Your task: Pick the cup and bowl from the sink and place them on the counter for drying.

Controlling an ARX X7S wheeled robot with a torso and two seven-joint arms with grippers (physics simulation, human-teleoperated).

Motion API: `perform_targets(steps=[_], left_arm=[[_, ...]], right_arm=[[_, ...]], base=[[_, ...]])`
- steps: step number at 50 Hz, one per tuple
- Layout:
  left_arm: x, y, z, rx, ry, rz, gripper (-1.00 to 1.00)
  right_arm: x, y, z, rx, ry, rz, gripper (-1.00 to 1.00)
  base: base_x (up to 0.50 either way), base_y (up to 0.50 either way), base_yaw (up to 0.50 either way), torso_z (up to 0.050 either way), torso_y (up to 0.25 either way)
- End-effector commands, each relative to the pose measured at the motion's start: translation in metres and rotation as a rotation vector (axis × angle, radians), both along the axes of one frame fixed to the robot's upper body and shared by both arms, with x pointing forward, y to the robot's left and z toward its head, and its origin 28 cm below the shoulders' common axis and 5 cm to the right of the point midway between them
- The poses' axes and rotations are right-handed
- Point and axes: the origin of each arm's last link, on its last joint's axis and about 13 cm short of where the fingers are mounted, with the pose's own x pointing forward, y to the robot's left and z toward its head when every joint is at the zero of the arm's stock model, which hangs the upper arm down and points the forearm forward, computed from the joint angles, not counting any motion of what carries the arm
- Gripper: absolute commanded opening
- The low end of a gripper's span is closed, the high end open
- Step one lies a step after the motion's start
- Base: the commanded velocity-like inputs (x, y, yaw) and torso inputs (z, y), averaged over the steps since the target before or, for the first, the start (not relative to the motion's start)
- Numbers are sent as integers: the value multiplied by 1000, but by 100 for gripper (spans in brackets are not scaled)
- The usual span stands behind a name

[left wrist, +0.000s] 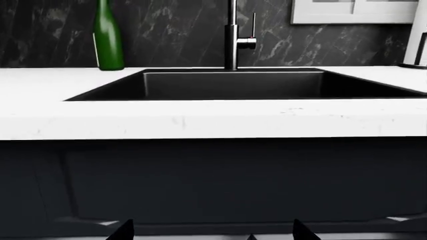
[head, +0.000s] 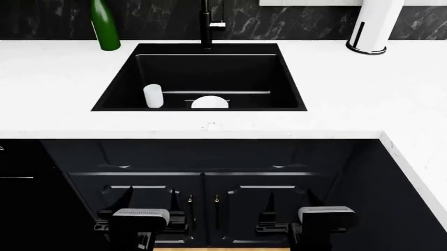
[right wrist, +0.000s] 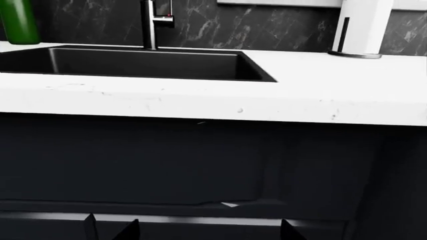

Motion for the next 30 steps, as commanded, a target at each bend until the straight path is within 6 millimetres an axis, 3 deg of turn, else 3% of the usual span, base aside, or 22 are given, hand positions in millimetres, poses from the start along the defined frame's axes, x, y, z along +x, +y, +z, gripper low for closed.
perform_targets(steps=[1,7,18,20,21,24,26,30], left_arm=[[0,0,0,-3,-6,-2,100],[-2,5,5,-40,-30,52,100],[-2,0,9,-20,-30,-1,100],[1,-1,17,66,-42,-13,100],[2,0,26,-6,-43,-38,100],[7,13,57,-51,6,-45,100],[10,18,79,-21,32,-72,100],[14,26,107,-44,33,-75,100]], right_arm=[[0,0,0,-6,-3,4,100],[0,0,0,0,3,1,100],[-1,0,3,24,-13,-9,100],[-1,-1,8,35,16,14,100],[1,-2,11,-2,25,23,100],[11,-12,45,33,14,-1,100],[19,-21,82,55,1,16,100],[21,-34,130,25,-13,47,100]], base=[[0,0,0,50,0],[0,0,0,15,0],[0,0,0,0,0],[0,0,0,0,0],[0,0,0,0,0],[0,0,0,0,0],[0,0,0,0,0],[0,0,0,0,0]])
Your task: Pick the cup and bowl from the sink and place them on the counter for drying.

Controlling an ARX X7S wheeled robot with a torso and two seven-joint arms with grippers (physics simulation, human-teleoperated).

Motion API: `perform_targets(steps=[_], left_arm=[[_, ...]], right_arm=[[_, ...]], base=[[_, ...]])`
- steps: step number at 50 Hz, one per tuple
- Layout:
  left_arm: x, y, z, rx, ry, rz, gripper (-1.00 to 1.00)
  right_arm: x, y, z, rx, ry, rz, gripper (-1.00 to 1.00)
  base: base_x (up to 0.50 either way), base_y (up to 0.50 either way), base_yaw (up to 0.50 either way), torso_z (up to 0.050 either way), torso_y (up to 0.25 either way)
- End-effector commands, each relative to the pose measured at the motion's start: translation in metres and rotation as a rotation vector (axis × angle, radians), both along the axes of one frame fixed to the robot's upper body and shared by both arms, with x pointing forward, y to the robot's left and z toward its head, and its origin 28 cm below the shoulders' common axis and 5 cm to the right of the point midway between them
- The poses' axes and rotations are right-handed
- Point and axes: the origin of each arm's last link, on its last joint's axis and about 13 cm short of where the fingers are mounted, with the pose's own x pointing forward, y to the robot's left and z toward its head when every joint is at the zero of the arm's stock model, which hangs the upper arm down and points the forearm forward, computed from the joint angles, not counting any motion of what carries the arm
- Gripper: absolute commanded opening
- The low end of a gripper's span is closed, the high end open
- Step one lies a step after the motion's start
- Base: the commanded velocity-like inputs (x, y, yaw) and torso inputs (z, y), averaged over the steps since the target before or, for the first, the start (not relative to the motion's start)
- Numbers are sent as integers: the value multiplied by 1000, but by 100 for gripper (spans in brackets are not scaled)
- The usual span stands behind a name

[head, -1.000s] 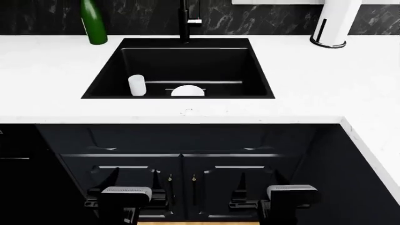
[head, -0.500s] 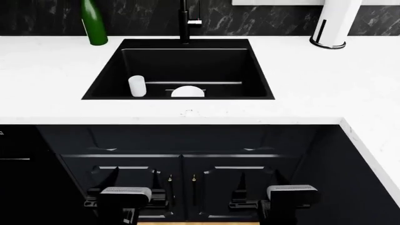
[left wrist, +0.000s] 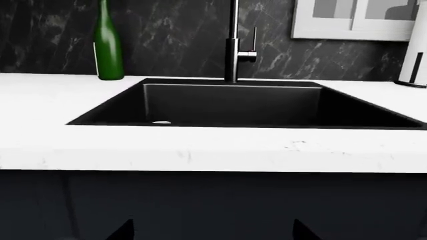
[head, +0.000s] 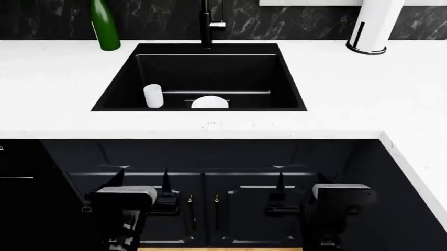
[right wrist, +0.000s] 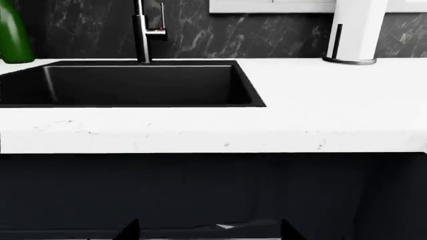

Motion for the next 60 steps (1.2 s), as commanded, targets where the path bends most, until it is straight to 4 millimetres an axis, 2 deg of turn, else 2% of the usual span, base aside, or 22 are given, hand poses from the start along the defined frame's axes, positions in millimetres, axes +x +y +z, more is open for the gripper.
perform_targets(steps=[1,3,6,10,11,17,23,26,28,32,40,44,52,55,60], left_arm=[[3,14,72,-30,41,-117,100],[5,18,86,-92,54,-118,100],[12,25,114,-39,39,-161,100],[18,27,141,-22,45,-173,100],[18,32,150,-68,61,-171,100],[28,34,186,-39,45,-192,100],[40,40,203,-32,46,-183,100],[44,39,203,-18,64,-186,100],[44,44,207,-23,61,-174,100],[42,45,207,-9,59,-175,100],[44,46,202,-3,78,-166,100],[44,48,204,0,72,-155,100],[44,47,197,7,88,-164,100],[43,46,198,8,89,-171,100],[43,46,197,8,90,-174,100]], right_arm=[[7,-23,97,-14,-26,58,100],[6,-25,113,-25,-39,76,100],[9,-32,141,-46,-48,92,100],[18,-41,179,-8,-50,115,100],[22,-43,190,-42,-45,127,100],[36,-50,217,-25,-39,137,100],[53,-52,235,-37,-27,141,100],[59,-52,236,-44,-20,142,100],[61,-54,230,-11,-7,138,100],[56,-58,222,29,-24,129,100],[50,-59,216,-7,3,118,100],[46,-61,223,-23,-29,87,100],[46,-62,207,-13,2,80,100],[42,-62,216,-12,-31,82,100],[39,-62,210,-20,-11,93,100]], base=[[0,0,0,0,0],[0,0,0,0,0],[0,0,0,0,0],[0,0,0,0,0],[0,0,0,0,0],[0,0,0,0,0],[0,0,0,0,0],[0,0,0,0,0],[0,0,0,0,0],[135,32,0,0,0],[483,187,0,0,0],[482,179,0,0,0],[489,165,0,0,0],[497,146,0,0,0],[500,70,0,0,0]])
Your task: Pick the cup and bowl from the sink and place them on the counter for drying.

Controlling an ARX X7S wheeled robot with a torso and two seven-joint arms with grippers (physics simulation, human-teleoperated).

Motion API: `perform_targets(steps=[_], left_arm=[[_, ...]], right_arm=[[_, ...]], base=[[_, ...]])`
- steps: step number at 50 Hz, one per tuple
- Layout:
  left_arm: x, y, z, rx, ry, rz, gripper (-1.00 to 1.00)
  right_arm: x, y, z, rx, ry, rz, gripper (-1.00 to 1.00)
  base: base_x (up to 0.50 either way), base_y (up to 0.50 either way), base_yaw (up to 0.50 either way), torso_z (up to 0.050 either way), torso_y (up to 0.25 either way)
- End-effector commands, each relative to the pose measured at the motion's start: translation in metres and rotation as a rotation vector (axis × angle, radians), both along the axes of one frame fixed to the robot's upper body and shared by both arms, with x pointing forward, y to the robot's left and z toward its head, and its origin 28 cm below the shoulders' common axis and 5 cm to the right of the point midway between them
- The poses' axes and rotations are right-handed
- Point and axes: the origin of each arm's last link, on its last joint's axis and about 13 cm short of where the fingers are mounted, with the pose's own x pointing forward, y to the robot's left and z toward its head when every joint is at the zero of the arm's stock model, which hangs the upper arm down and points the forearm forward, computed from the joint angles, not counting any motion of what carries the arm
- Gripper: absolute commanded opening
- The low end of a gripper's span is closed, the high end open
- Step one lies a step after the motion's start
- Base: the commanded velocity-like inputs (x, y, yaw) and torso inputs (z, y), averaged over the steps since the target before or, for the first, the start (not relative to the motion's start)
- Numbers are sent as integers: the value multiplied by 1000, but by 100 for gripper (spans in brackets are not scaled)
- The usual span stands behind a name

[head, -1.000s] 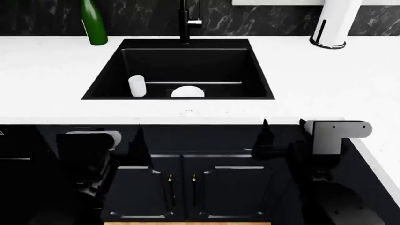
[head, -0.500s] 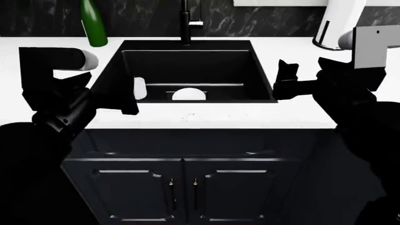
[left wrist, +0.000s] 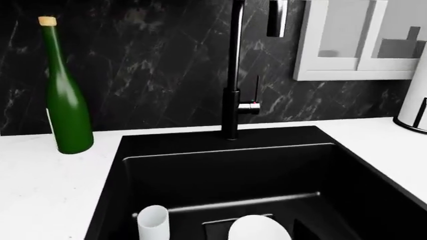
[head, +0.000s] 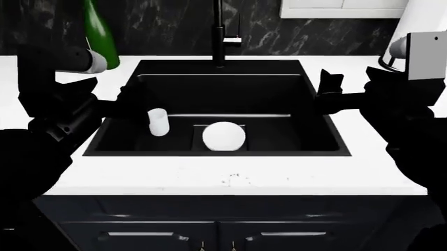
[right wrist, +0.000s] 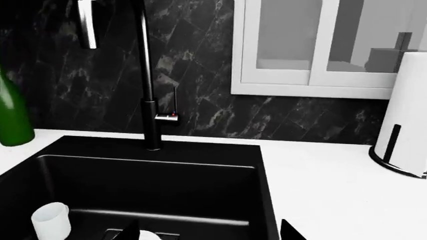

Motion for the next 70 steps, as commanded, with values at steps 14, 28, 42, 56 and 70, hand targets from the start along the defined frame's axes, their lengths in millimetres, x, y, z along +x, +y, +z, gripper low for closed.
perform_targets(steps=[14,28,42,56,70], left_arm=[[-2,1,-2,8,19,-19,100],[-5,0,-4,7,23,-28,100],[-5,-1,-4,3,25,-24,100],[-4,-3,-13,2,51,-35,100],[-7,0,-18,1,64,-37,100]], right_arm=[[-8,0,-13,10,23,-1,100],[-8,0,-17,13,32,-28,100],[-8,2,-19,8,38,-20,100],[-7,7,-23,92,153,78,100],[-2,33,-51,30,610,375,100]], base=[[500,0,0,0,1],[500,90,0,0,1],[495,72,0,0,1],[98,0,0,0,1],[0,0,0,0,0]])
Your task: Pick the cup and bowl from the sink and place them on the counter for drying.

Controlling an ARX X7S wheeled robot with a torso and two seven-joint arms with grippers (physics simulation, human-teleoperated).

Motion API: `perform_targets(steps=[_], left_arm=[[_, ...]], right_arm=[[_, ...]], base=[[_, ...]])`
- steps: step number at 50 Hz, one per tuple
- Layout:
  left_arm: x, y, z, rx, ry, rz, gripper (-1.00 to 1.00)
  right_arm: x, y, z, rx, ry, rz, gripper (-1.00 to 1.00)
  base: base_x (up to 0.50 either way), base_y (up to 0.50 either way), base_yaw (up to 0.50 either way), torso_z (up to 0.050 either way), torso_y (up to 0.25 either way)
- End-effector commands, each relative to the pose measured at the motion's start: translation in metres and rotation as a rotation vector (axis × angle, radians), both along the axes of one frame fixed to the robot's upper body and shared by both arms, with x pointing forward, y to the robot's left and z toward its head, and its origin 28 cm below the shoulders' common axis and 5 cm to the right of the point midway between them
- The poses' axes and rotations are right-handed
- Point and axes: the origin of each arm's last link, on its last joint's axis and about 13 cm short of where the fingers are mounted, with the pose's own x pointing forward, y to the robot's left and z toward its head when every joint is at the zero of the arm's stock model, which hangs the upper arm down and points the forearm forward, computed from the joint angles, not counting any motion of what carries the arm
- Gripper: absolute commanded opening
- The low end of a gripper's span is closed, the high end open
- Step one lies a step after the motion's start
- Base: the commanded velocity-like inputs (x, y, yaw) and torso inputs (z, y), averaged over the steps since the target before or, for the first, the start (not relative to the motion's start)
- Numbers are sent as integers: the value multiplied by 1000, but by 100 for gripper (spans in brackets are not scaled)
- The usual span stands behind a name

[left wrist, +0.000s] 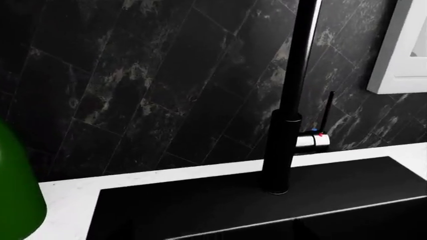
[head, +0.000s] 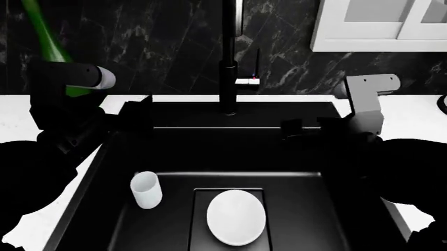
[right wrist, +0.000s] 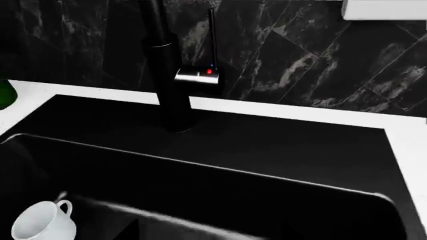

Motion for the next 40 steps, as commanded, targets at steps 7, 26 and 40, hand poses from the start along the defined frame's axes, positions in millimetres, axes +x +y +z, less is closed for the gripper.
perform_targets(steps=[7,26,40], left_arm=[[-2,1,-7,-7,16,5,100],[-5,3,-12,-23,9,9,100],[-10,2,-18,-22,19,8,100]], right_arm=[[4,19,-29,-18,430,231,100],[51,23,-78,49,566,163,100],[68,32,-107,32,580,125,100]], base=[[0,0,0,0,0],[0,0,0,0,0],[0,0,0,0,0]])
